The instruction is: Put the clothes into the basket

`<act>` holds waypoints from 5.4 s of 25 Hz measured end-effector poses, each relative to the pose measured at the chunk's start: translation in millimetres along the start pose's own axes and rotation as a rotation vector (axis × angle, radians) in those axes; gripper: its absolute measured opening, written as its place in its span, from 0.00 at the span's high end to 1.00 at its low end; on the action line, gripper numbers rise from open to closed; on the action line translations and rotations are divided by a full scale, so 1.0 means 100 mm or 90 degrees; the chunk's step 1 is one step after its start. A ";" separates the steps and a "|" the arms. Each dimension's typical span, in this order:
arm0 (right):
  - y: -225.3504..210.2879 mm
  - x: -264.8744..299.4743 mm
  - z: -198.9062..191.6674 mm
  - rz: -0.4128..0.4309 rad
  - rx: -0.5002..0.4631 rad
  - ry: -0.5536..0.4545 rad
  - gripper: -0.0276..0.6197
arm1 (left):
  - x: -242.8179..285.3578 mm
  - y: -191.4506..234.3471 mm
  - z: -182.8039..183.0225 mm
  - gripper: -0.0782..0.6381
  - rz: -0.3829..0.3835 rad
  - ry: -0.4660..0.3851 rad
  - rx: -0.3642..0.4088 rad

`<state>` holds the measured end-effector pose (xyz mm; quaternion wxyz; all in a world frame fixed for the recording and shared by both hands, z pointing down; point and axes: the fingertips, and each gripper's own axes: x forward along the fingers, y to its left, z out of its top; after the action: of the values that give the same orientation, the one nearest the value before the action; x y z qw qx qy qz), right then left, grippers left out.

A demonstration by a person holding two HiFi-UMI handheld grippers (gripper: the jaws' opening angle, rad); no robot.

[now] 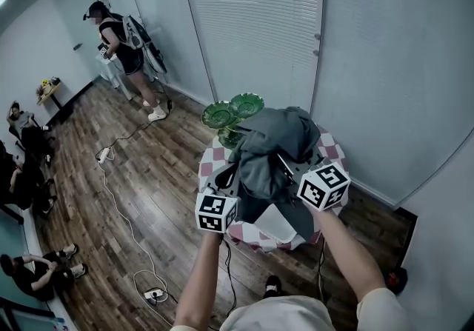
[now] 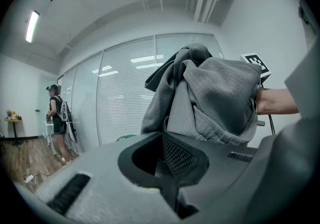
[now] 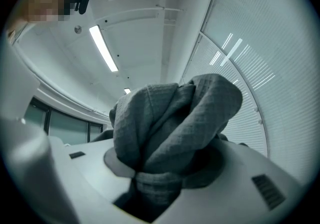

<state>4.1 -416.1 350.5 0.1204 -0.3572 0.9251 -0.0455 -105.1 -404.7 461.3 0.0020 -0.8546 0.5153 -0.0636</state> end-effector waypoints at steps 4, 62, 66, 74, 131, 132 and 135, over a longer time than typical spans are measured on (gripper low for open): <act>-0.17 0.14 -0.04 0.012 0.005 -0.002 0.65 | 0.18 0.09 -0.02 0.87 0.010 0.003 -0.002; -0.29 0.04 -3.00 0.180 -0.101 0.413 0.65 | 1.28 1.11 -0.80 0.87 -0.014 0.060 -0.064; -0.10 -0.02 -3.11 0.250 -0.056 0.444 0.65 | 1.44 1.11 -0.77 0.87 -0.027 0.059 -0.062; -0.48 -0.21 -3.67 0.216 -0.186 0.656 0.46 | 1.66 1.10 -0.75 0.87 -0.044 0.055 -0.058; -0.46 -0.22 -1.62 -0.087 -0.096 0.173 0.63 | 0.33 -0.02 -0.70 0.87 -0.046 0.037 -0.028; -0.45 -0.24 -1.62 -0.085 -0.084 0.172 0.67 | 0.32 -0.03 -0.70 0.87 -0.048 0.038 -0.028; -0.43 -0.30 -1.67 -0.081 -0.062 0.179 0.86 | 0.30 -0.13 -0.73 0.87 -0.065 0.036 -0.031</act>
<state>10.8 -427.8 524.9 -0.0305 -0.4109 0.9094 -0.0578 -87.3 -420.5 537.7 -0.0367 -0.8775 0.4722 -0.0751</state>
